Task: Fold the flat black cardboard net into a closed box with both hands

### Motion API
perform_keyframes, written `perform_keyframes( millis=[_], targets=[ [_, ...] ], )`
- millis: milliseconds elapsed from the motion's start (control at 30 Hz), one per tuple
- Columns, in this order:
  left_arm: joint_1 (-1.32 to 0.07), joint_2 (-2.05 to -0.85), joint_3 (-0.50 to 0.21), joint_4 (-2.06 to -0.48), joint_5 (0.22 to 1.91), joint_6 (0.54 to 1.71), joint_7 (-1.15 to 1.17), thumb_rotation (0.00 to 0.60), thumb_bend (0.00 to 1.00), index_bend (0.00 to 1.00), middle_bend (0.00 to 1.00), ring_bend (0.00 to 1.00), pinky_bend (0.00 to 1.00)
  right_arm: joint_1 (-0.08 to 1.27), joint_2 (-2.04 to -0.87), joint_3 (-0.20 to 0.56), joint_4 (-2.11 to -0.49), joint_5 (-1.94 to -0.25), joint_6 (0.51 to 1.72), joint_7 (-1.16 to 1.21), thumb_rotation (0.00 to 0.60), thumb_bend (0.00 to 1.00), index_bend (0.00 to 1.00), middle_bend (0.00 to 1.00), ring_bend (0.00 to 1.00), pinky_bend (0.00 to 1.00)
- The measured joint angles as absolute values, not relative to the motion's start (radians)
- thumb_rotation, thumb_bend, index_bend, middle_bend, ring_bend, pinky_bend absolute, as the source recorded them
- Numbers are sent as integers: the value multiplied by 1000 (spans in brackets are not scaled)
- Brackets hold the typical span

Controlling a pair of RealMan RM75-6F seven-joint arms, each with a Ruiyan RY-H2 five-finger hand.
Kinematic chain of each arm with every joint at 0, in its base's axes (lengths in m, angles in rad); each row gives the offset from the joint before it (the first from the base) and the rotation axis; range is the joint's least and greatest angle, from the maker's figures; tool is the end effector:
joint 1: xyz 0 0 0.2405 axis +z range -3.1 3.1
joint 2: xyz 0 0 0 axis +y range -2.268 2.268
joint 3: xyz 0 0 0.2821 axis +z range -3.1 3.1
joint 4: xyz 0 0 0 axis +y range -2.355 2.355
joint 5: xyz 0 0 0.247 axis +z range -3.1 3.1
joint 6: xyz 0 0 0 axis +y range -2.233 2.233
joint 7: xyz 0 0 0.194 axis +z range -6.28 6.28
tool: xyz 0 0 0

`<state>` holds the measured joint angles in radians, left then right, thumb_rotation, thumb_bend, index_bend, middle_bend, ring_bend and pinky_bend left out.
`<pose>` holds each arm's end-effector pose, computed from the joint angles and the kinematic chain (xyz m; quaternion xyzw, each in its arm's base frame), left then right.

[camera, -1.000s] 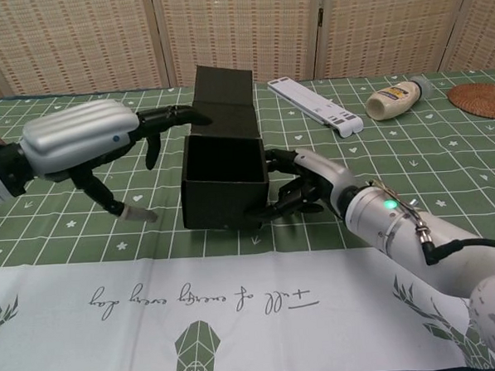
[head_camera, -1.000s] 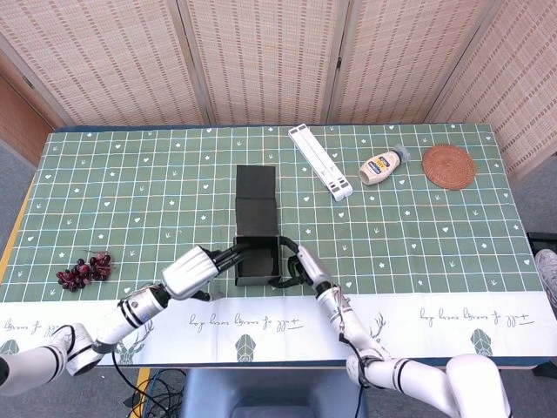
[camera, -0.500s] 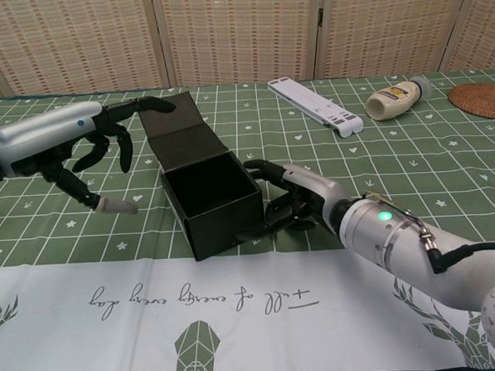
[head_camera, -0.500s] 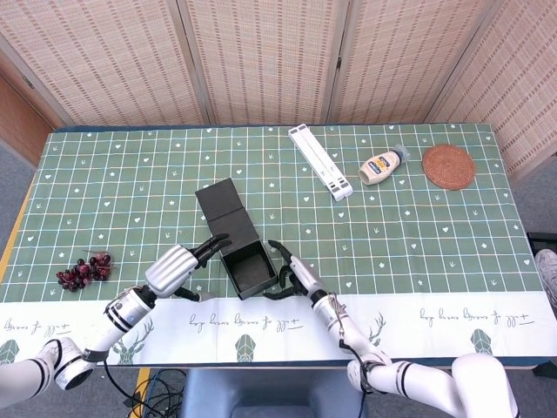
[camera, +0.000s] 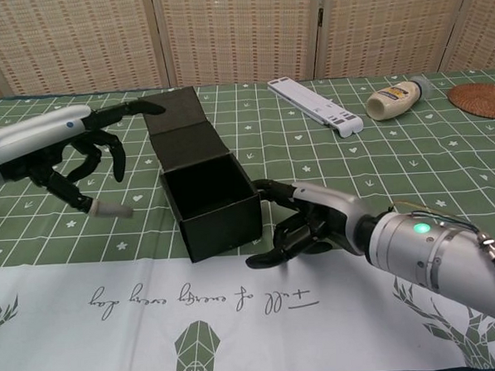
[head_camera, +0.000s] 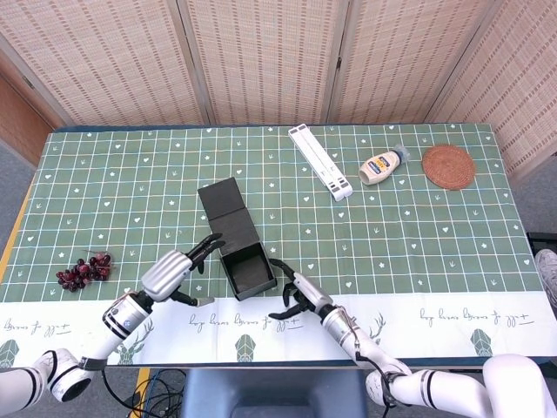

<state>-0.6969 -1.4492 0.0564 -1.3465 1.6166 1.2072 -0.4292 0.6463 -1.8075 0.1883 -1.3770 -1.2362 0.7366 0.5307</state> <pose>-0.1869 0.3695 -0.0350 -0.7299 -0.4095 -0.4911 0.2417 -0.1301 -0.3376 -0.1890 0.5342 -0.7251 0.4185 0.1170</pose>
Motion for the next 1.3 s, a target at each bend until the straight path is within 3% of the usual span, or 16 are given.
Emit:
perform_keyframes(
  millis=[367,567,700,900,1300],
  targets=[
    [-673,-1429,52,-1377,1594,1177,-439,600,149,0,1,478,794,618,-1736,150,-1498,-1279,751,521,600,0,0,19,650,1000],
    [-670,-1426,46,-1385,1548,1116,-513,600,149,0,0,482,796,601,-1620,150,-1620,-1350,804,524,600,0,0,27,650,1000],
    [-671,-1434,32,-1385,1487,1043,-595,600,148,0,0,570,804,596,-1507,182,-1718,-1398,864,521,600,0,0,33,650,1000],
    [-665,-1478,5,-1340,1415,967,-669,600,148,0,0,500,805,599,-1394,273,-1777,-1399,943,491,600,0,0,36,650,1000],
    [-635,-1539,-1,-1277,1420,937,-707,600,148,0,0,538,805,596,-1368,250,-1777,-1403,967,555,600,0,0,37,650,1000]
  ],
)
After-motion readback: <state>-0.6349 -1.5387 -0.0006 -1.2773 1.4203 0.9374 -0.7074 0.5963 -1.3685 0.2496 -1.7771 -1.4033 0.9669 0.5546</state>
